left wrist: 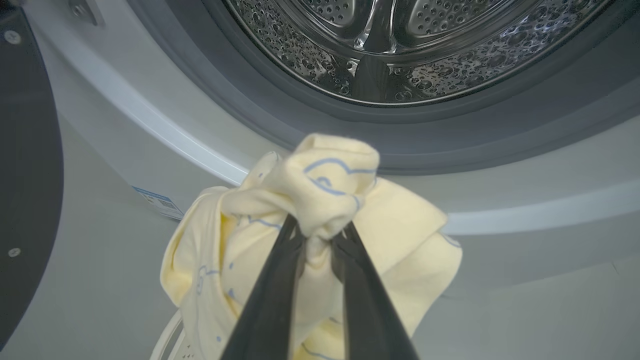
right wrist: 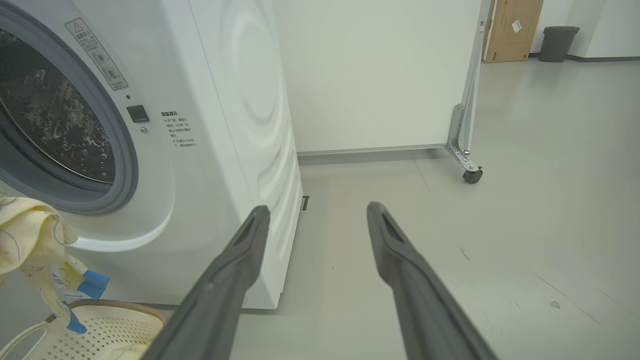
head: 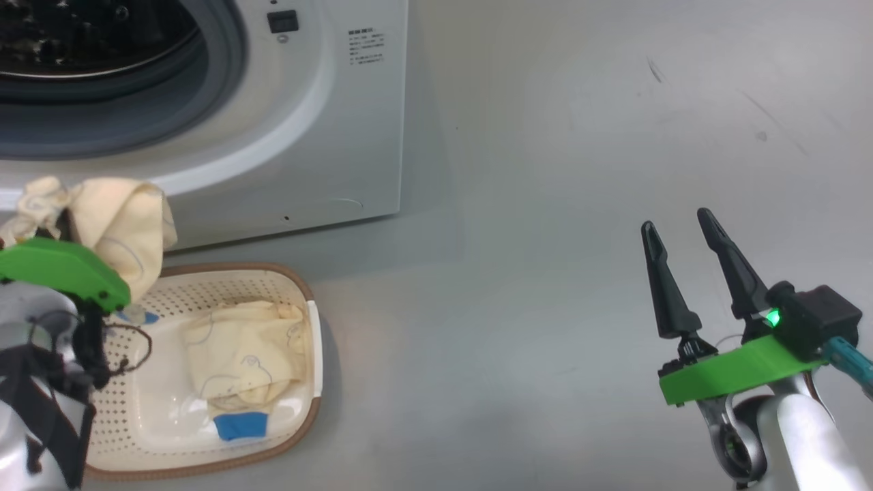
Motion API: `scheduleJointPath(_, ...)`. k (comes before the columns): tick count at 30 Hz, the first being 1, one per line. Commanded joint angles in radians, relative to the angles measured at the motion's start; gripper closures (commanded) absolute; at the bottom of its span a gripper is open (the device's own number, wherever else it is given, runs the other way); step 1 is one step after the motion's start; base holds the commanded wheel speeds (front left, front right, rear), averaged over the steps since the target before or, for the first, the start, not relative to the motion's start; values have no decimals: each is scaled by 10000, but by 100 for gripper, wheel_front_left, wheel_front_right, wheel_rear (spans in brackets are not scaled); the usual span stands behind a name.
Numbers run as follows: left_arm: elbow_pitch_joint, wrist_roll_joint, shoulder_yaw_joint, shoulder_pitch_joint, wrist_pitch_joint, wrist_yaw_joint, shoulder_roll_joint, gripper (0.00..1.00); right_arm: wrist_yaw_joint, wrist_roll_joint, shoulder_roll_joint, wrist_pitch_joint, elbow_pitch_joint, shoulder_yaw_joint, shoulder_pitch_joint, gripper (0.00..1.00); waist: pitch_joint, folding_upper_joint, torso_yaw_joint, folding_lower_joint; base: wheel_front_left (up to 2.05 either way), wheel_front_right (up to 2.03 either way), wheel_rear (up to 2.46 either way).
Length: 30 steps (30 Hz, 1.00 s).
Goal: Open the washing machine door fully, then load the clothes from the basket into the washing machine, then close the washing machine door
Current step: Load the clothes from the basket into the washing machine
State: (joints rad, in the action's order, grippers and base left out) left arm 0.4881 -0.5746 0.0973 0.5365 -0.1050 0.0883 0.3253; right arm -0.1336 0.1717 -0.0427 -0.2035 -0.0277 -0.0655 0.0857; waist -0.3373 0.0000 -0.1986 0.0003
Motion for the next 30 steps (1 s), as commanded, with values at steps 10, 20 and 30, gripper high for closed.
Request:
scheduleJointPath(10,1170,-80,-223,3216,-1607,-535,1500,100,29,580,-75,-484,197,-443,964,0,-1587,0,-978,-3,0,0,0)
scheduleJointPath(20,1272,358,84,5491,-2827,-612,2621,100,29,993,-75,-577,280,-659,1458,0,-2816,0,-1469,-3,0,0,0)
scheduleJointPath(30,892,735,310,6902,-3528,-571,3344,100,29,1204,-75,-580,80,-957,1772,0,-3694,0,-1758,-3,0,0,0)
